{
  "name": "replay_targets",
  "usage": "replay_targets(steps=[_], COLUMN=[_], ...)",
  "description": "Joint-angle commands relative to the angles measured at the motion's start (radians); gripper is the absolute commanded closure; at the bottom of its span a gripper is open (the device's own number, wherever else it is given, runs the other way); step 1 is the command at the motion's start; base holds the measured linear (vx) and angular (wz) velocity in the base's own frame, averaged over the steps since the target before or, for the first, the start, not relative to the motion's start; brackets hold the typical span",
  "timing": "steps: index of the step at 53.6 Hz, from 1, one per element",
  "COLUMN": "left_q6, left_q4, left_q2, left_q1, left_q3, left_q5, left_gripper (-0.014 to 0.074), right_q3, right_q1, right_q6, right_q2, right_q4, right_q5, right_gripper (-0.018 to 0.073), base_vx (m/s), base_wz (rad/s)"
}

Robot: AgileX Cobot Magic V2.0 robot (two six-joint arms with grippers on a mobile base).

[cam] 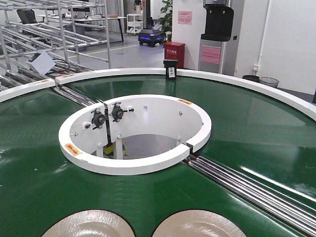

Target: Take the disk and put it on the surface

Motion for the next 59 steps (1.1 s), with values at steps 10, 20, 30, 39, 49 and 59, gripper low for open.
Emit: replay_targets(steps=[10,20,30,39,49,59], left_q6=[-0.007,0.003,0.01,0.009,0.009,0.009], left_q4=[0.0,0.0,0.0,0.0,0.0,0.0], left_q2=[0.053,0.258,0.466,0.628,0.793,0.944], left_q1=[-0.003,-0.003,-0.003,-0.003,-0.003,-0.003], left_q3=[-0.388,-0.633,-0.667,-0.646,-0.618,-0.595], left_q5=[0.045,0.084,0.083,0.155,0.259,0.24], left_gripper=[0.0603,0.0602,0.0601,0.0594,0.0545,0.0363], right_q3=[-0.357,-0.59,-0.622,-0.622,-0.622,-0.622], right_q1=[-0.004,-0.004,-0.004,-0.004,-0.004,-0.004], right_q6=[-0.002,-0.008,-0.008,-0.006,-0.006,-0.007], right_q2=[0.1,0.3,0.473,0.601,0.695,0.746], right_q4=[0.0,-0.007,-0.005,0.003,0.003,0.002], right_q5=[0.132,0.213,0.221,0.254,0.253,0.254], right_gripper=[0.0567,0.0567,0.0564,0.0559,0.0524,0.041], base_vx=[0.0,0.0,0.0,0.0,0.0,0.0], base_wz=[0.0,0.0,0.0,0.0,0.0,0.0])
